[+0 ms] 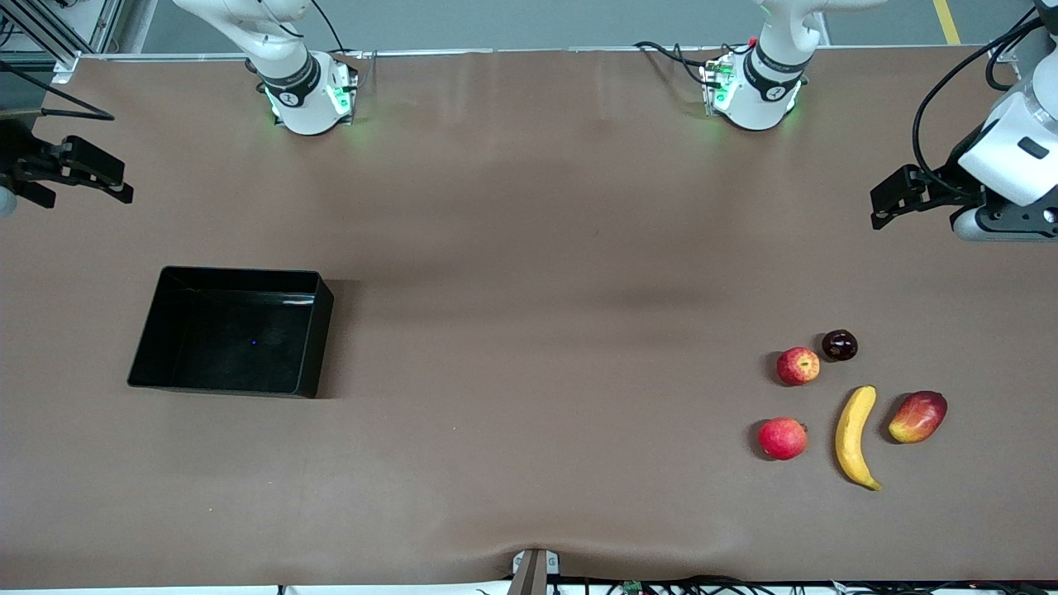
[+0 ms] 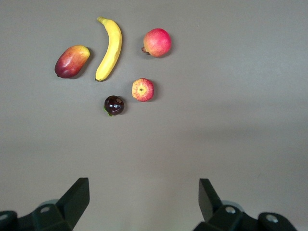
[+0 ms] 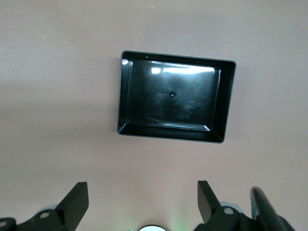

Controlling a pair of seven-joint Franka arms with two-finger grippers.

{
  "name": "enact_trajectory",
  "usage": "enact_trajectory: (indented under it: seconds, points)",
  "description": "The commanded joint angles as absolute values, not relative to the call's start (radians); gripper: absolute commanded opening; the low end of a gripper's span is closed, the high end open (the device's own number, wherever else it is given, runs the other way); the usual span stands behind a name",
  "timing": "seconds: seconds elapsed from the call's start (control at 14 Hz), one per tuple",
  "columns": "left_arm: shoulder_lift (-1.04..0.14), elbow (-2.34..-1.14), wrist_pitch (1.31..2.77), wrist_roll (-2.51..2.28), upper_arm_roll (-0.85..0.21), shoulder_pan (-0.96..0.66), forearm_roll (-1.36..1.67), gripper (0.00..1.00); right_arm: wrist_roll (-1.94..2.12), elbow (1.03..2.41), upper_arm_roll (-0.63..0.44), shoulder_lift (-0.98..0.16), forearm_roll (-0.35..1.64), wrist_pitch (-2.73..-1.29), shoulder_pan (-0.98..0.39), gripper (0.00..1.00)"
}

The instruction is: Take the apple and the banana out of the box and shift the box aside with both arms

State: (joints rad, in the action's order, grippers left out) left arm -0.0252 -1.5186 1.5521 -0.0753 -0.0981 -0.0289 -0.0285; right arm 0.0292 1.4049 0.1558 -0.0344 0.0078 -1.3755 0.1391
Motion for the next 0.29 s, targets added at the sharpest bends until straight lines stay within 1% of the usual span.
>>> enact_trajectory:
  seconds: [0.0, 0.21]
  points:
    - [-0.012, -1.516, 1.545, -0.067, -0.097, -0.026, -0.021, 1.0, 0.029, 1.427, 0.163, -0.012, 0.015, -1.381, 0.16, 1.0]
    - [-0.014, -1.517, 1.545, -0.074, -0.097, -0.026, -0.021, 1.0, 0.031, 1.427, 0.163, -0.012, 0.015, -1.379, 0.161, 1.0]
